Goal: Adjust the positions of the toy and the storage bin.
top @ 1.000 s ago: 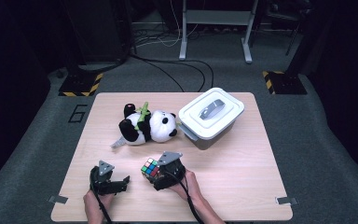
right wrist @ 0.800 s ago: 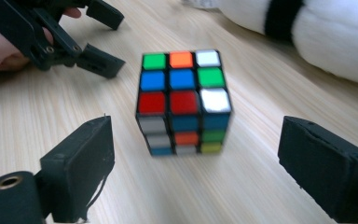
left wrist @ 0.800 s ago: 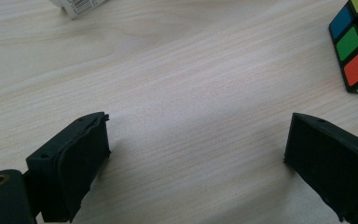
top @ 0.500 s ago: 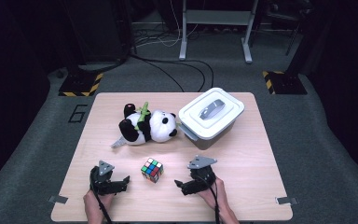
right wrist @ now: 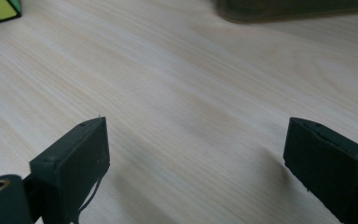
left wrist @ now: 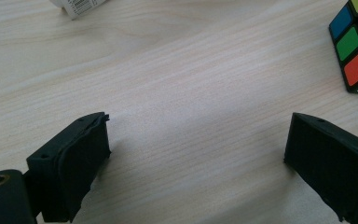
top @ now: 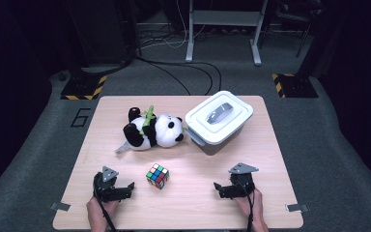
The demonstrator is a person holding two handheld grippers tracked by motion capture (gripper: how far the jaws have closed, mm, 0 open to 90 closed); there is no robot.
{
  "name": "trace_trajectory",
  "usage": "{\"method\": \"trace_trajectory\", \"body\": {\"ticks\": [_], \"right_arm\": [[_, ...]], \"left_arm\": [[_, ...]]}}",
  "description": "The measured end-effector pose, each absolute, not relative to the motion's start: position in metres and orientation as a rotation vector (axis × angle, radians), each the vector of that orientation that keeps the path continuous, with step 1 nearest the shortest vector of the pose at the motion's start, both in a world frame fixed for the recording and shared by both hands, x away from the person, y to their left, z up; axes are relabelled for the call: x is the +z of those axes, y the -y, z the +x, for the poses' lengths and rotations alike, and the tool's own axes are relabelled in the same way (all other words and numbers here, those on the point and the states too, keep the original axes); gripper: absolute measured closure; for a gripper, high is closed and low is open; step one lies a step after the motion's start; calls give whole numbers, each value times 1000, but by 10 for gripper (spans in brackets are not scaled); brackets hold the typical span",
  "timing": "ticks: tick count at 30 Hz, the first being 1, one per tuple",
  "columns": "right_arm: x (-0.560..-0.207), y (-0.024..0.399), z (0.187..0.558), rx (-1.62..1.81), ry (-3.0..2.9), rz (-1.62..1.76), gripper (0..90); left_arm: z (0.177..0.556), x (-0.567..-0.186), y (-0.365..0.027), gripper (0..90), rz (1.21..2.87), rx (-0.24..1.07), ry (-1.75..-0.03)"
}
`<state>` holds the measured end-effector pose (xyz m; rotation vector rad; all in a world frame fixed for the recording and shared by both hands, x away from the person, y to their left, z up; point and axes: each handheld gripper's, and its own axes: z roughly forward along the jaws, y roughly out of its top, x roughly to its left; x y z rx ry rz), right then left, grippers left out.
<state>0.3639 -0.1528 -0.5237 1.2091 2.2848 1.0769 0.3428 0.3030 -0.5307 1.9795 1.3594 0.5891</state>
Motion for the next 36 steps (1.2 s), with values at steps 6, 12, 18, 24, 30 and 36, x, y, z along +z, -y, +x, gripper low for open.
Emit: {"method": "trace_trajectory", "body": {"ticks": [6, 12, 18, 24, 30, 36], "right_arm": [[-526, 157, 368, 990, -2289, 1203, 67], [-529, 156, 369, 980, -2298, 1203, 50], [-529, 156, 369, 976, -2291, 1208, 49], [-529, 156, 369, 976, -2292, 1209, 49], [-529, 156, 369, 981, -2291, 1214, 53], [-529, 156, 369, 986, -2292, 1216, 60]], "left_arm": [[343, -531, -303, 61, 1978, 589, -1358], [343, -531, -302, 60, 1973, 593, -1369], [341, -530, -301, 46, 1933, 583, -1397], [334, -518, -302, 29, 1869, 554, -1366], [327, -497, -289, 23, 1880, 550, -1288], [329, -485, -264, 9, 1911, 535, -1208]]}}
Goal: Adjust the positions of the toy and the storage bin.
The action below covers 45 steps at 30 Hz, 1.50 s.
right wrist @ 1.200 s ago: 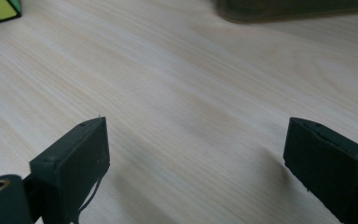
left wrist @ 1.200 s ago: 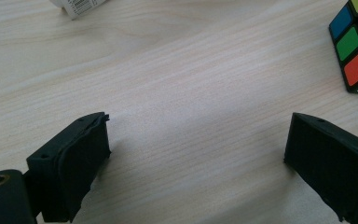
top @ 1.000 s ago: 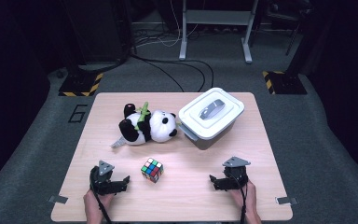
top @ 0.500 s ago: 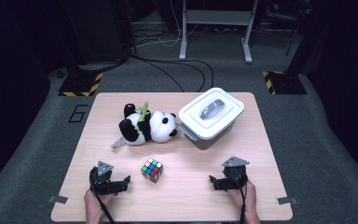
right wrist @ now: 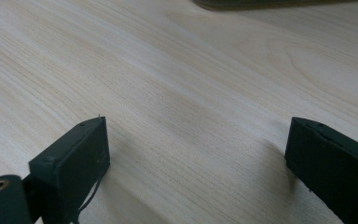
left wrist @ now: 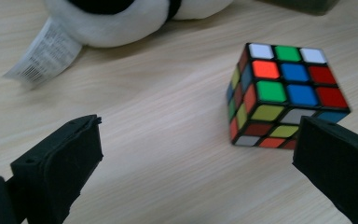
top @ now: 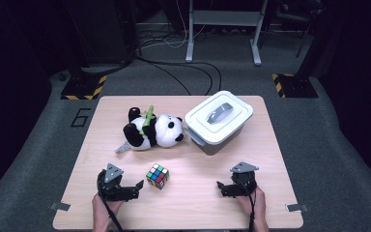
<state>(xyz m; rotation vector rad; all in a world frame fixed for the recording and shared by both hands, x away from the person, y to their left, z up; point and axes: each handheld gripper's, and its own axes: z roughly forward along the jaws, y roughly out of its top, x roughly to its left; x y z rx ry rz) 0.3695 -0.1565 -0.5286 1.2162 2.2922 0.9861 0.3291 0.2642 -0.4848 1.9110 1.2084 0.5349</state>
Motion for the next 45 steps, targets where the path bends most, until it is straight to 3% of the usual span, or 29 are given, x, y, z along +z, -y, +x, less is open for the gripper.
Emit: {"method": "trace_trajectory", "body": {"ticks": [22, 27, 29, 32, 45], "right_arm": [[-529, 157, 369, 986, -2286, 1213, 70], [-529, 157, 369, 987, -2285, 1214, 75], [-529, 157, 369, 986, -2284, 1214, 77], [-529, 157, 369, 986, -2282, 1214, 80], [-529, 157, 369, 986, -2279, 1215, 85]], "left_arm": [[356, -491, -194, 10, 2018, 505, -1093], [357, -499, -191, 147, 2046, 506, -1090], [357, -501, -193, 162, 2045, 504, -1089], [356, -504, -194, 324, 2033, 519, -1100], [349, -504, -209, 342, 1959, 533, -1114]]}}
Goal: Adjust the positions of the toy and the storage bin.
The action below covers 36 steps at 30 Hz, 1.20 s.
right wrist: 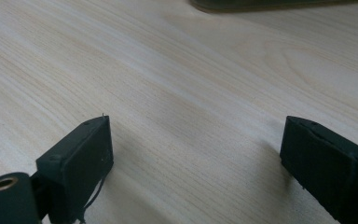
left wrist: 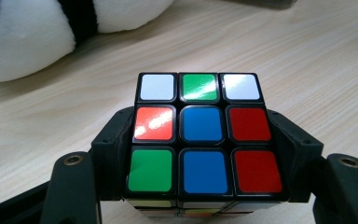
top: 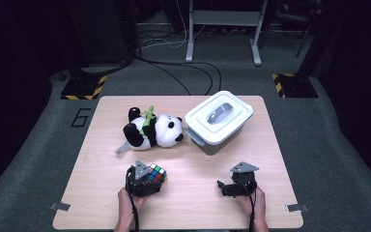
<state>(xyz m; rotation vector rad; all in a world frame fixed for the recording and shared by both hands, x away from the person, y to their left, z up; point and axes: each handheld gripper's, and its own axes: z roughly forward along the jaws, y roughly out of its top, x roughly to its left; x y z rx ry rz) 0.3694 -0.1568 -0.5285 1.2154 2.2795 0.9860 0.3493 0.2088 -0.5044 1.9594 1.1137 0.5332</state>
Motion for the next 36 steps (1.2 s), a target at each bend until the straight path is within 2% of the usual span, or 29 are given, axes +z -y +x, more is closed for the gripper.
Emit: {"method": "trace_trajectory", "body": {"ticks": [17, 36], "right_arm": [[-529, 157, 369, 986, -2279, 1213, 87], [-529, 157, 369, 987, -2280, 1213, 89]], "left_arm": [[348, -499, -256, 342, 1911, 565, -1191], [371, -485, -329, 342, 1812, 655, -1311]]}}
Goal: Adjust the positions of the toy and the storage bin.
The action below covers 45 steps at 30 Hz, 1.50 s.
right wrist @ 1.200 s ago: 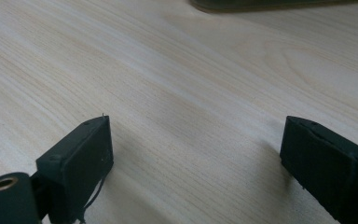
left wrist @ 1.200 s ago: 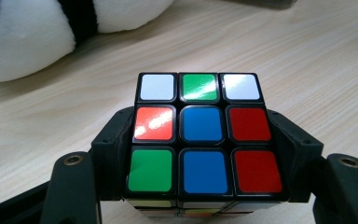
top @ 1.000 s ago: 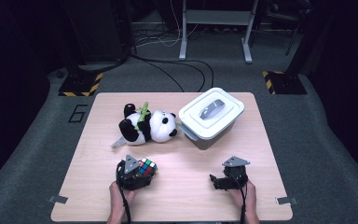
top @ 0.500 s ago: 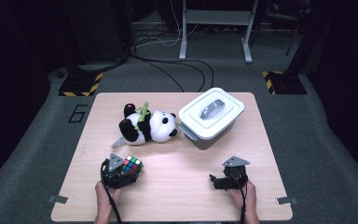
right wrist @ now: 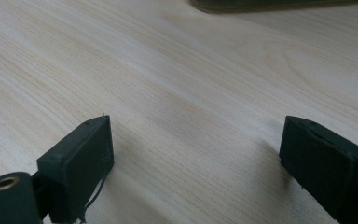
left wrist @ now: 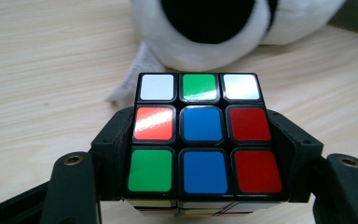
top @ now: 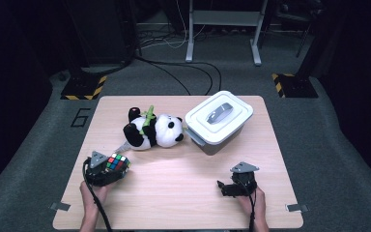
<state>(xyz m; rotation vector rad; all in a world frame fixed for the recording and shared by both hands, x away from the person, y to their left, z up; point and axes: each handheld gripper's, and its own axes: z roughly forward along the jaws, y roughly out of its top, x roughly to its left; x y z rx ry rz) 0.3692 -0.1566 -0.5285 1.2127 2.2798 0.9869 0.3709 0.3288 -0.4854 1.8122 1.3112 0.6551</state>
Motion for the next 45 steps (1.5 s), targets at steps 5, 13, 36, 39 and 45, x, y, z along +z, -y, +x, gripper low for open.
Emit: {"method": "trace_trajectory", "body": {"ticks": [5, 13, 36, 39, 45], "right_arm": [[-528, 157, 369, 987, -2280, 1212, 90], [-528, 156, 369, 984, -2279, 1210, 91], [-528, 156, 369, 985, -2279, 1212, 94], [-528, 156, 369, 988, -2280, 1210, 95], [-528, 156, 369, 988, -2280, 1209, 95]], "left_arm": [[380, -483, -347, 342, 1816, 682, -1349], [395, -484, -375, 342, 1798, 706, -1420], [448, -495, -415, 342, 1794, 677, -1519], [452, -501, -418, 342, 1789, 672, -1536], [453, -503, -417, 340, 1791, 708, -1551]]}}
